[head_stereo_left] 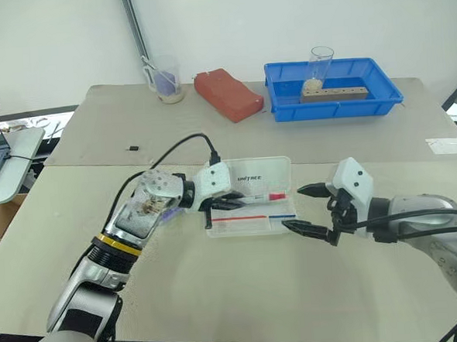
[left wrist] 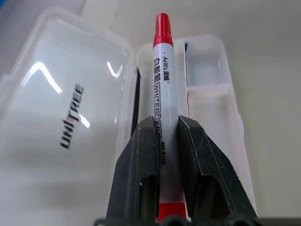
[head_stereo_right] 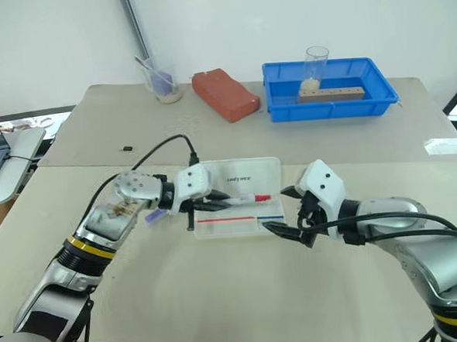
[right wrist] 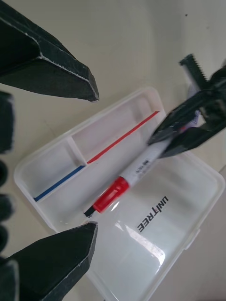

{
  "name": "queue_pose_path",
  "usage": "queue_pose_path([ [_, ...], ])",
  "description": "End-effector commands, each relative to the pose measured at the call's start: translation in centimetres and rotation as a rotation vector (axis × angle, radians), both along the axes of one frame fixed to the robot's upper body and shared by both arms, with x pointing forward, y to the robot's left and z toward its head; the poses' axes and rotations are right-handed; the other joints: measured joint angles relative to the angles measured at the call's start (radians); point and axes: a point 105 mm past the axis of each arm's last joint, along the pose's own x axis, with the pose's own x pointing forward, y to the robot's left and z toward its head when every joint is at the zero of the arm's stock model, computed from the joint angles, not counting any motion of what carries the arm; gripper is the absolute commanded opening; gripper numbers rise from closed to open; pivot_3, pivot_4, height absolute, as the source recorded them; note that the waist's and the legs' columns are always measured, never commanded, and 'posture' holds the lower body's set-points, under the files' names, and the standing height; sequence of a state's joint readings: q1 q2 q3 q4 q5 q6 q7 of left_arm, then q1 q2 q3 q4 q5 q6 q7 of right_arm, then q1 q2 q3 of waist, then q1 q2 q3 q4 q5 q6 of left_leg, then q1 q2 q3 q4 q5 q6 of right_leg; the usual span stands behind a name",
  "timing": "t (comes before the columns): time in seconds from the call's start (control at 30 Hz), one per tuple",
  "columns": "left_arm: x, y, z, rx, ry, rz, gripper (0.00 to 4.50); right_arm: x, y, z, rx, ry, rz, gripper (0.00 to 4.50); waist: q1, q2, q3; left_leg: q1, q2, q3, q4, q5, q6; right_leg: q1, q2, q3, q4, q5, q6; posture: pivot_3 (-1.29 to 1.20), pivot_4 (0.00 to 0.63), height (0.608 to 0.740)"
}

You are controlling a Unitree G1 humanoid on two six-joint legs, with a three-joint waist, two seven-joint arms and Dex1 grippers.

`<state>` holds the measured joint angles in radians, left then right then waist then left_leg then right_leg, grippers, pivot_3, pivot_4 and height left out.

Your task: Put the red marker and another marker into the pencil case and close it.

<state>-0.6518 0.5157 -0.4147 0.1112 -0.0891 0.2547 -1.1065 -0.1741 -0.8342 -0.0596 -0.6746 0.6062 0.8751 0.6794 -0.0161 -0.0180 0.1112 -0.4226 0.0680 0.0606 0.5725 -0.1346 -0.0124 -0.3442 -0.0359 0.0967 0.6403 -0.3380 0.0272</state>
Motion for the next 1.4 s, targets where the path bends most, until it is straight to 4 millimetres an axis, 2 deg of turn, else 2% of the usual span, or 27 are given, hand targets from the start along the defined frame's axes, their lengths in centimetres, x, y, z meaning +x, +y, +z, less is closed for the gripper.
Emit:
queue_pose_path([
  [0.03, 0.3, -0.3, 0.1, 0.004, -0.044, -0.007, 0.16, -0.2, 0.3, 0.9, 0.002, -0.053, -0.006, 4.50, 0.003, 0.000, 0.000, 0.000, -0.001, 0.000, 0.000, 0.000, 0.000, 0.000, 0.000, 0.000, 0.000, 0.000, 0.000, 0.00, 0.150, 0.740],
  [0.1, 0.3, -0.6, 0.0, -0.010, -0.037, -0.008, 0.16, -0.1, 0.4, 0.8, 0.007, -0.055, -0.013, 4.50, 0.005, 0.000, 0.000, 0.000, -0.001, 0.000, 0.000, 0.000, 0.000, 0.000, -0.001, 0.000, 0.000, 0.000, 0.000, 0.00, 0.150, 0.740],
  [0.23, 0.4, -0.9, 0.5, -0.048, -0.043, -0.001, 2.09, -0.1, 0.7, 0.9, 0.022, -0.053, -0.016, 4.50, 0.005, 0.000, 0.000, 0.000, -0.001, 0.000, 0.001, 0.000, 0.000, 0.000, -0.001, -0.001, 0.000, 0.000, 0.000, 0.00, 0.150, 0.740],
  [0.37, 0.2, -0.3, 2.8, -0.120, -0.055, 0.034, 4.14, -0.1, 0.8, 0.9, 0.026, -0.048, -0.001, 4.50, 0.002, 0.000, 0.000, 0.000, -0.001, 0.000, 0.000, 0.000, 0.000, 0.000, -0.001, -0.001, 0.000, 0.000, 0.000, 0.00, 0.150, 0.740],
  [0.4, 0.1, 0.0, 3.4, -0.136, -0.056, 0.044, 4.47, 0.0, 0.8, 1.0, 0.025, -0.048, 0.005, 4.50, 0.000, 0.000, 0.000, 0.000, -0.001, 0.000, 0.000, 0.000, 0.000, 0.000, -0.001, -0.001, 0.000, 0.000, 0.000, 0.00, 0.150, 0.740],
  [0.5, 0.1, 2.6, 5.6, -0.193, -0.052, 0.140, 4.47, 0.1, 1.2, 1.5, 0.031, -0.050, 0.045, 4.50, -0.006, 0.000, 0.000, 0.000, 0.000, -0.001, 0.000, 0.000, 0.000, 0.000, 0.000, 0.000, 0.001, 0.000, 0.000, 0.00, 0.150, 0.740],
  [0.57, 0.5, 5.1, 5.7, -0.202, -0.044, 0.239, 4.47, 0.2, 1.8, 2.0, 0.043, -0.054, 0.092, 4.50, -0.008, 0.001, 0.000, 0.001, 0.000, -0.001, 0.000, 0.000, 0.000, 0.000, 0.001, 0.000, 0.001, 0.000, 0.001, 0.00, 0.150, 0.740],
  [0.67, 1.1, 10.2, 3.7, -0.151, -0.032, 0.419, 4.47, 0.1, 3.5, 3.0, 0.075, -0.055, 0.188, 4.50, -0.015, 0.002, 0.000, 0.003, 0.000, -0.001, 0.000, 0.000, 0.000, 0.002, 0.000, 0.000, 0.000, -0.001, 0.001, 0.00, 0.150, 0.740],
  [0.77, 1.2, 13.4, 1.1, -0.119, 0.003, 0.542, 4.47, 0.0, 5.1, 3.8, 0.109, -0.050, 0.268, 4.50, -0.016, 0.003, -0.001, 0.004, 0.001, -0.001, -0.002, 0.000, 0.000, 0.002, 0.000, 0.000, 0.001, -0.001, -0.001, 0.00, 0.150, 0.740],
  [0.83, 1.0, 14.2, -0.5, -0.133, 0.050, 0.593, 4.47, -0.1, 6.0, 4.3, 0.113, -0.051, 0.317, 4.50, -0.007, 0.001, 0.000, 0.005, 0.001, -0.001, -0.002, 0.000, 0.000, 0.002, 0.000, -0.001, 0.001, -0.001, -0.001, 0.00, 0.150, 0.740],
  [1.0, 0.5, 14.2, -3.4, -0.131, 0.121, 0.629, 4.47, 0.0, 7.2, 5.0, 0.110, -0.054, 0.385, 4.50, 0.017, -0.001, 0.000, 0.001, 0.000, 0.003, -0.002, 0.000, 0.000, -0.005, -0.008, -0.003, 0.001, 0.000, -0.001, 0.00, 0.150, 0.740],
  [1.03, 0.5, 14.2, -3.7, -0.129, 0.128, 0.629, 3.96, 0.1, 7.3, 5.1, 0.109, -0.055, 0.390, 4.50, 0.018, -0.001, 0.000, 0.001, 0.000, 0.003, -0.002, 0.000, 0.000, -0.006, -0.008, -0.003, 0.001, 0.000, -0.001, 0.00, 0.150, 0.740],
  [1.1, 0.5, 14.2, -3.9, -0.131, 0.139, 0.630, 3.21, 0.1, 7.4, 5.2, 0.104, -0.059, 0.399, 4.50, 0.018, -0.001, 0.000, 0.000, 0.000, 0.003, -0.001, 0.000, 0.000, -0.006, -0.007, -0.003, 0.001, 0.000, -0.001, 0.00, 0.150, 0.740],
  [1.23, 0.4, 14.7, -4.2, -0.120, 0.148, 0.636, 1.08, 0.2, 7.4, 5.3, 0.101, -0.065, 0.398, 4.50, 0.011, 0.000, -0.001, 0.001, 0.001, 0.003, -0.002, 0.000, 0.000, -0.006, -0.006, -0.003, 0.002, 0.000, -0.002, 0.00, 0.150, 0.740],
  [1.27, 0.3, 14.8, -4.1, -0.120, 0.146, 0.637, 0.93, 0.3, 7.3, 5.2, 0.099, -0.067, 0.393, 4.50, 0.010, 0.000, -0.001, 0.001, 0.001, 0.003, -0.002, 0.000, 0.000, -0.006, -0.006, -0.003, 0.002, 0.000, -0.002, 0.00, 0.150, 0.740],
  [1.4, 0.9, 15.7, -2.6, -0.128, 0.090, 0.668, 0.94, 0.5, 6.8, 5.2, 0.097, -0.070, 0.369, 4.50, 0.004, 0.000, -0.001, 0.001, 0.001, 0.003, -0.002, 0.000, 0.000, -0.006, -0.006, -0.003, 0.002, 0.000, -0.002, 0.00, 0.150, 0.740],
])
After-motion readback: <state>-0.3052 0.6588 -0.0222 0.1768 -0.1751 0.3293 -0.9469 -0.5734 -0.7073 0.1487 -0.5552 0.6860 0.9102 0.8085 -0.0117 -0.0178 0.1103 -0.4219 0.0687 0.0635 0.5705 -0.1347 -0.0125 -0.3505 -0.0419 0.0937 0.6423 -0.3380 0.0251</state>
